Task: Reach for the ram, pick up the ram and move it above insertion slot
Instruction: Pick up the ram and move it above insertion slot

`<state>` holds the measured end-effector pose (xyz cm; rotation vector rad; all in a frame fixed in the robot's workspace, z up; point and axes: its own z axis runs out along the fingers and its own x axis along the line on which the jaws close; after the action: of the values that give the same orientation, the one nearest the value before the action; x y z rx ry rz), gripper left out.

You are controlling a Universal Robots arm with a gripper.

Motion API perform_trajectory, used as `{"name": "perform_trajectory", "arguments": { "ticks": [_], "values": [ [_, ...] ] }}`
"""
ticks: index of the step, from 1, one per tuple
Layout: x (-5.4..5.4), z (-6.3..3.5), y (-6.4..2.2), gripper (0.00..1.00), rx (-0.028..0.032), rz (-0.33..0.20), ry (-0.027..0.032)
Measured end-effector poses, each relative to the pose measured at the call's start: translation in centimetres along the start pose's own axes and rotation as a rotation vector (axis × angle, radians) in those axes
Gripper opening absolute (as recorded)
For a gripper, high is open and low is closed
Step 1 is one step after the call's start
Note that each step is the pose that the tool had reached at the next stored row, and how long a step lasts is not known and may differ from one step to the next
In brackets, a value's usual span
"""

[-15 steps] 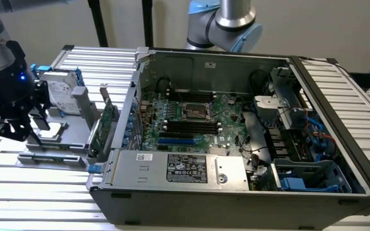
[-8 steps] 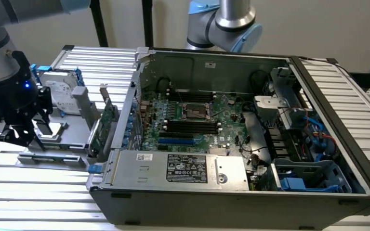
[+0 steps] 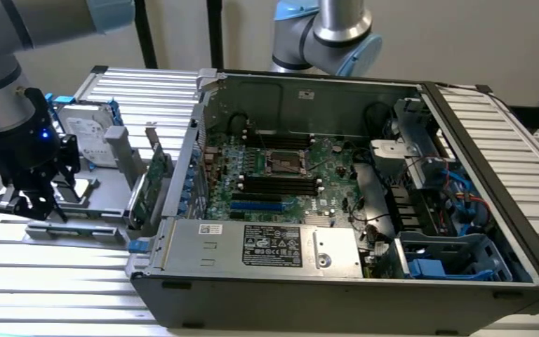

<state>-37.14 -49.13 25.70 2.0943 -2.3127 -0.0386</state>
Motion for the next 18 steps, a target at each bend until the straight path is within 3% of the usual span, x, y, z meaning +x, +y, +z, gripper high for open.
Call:
{"name": "perform_trajectory", "arguments": {
  "ticks": [18],
  "values": [
    [0.1, 3.28, 0.46, 0.42, 0.0000, -0.006, 0.0003]
  ]
}}
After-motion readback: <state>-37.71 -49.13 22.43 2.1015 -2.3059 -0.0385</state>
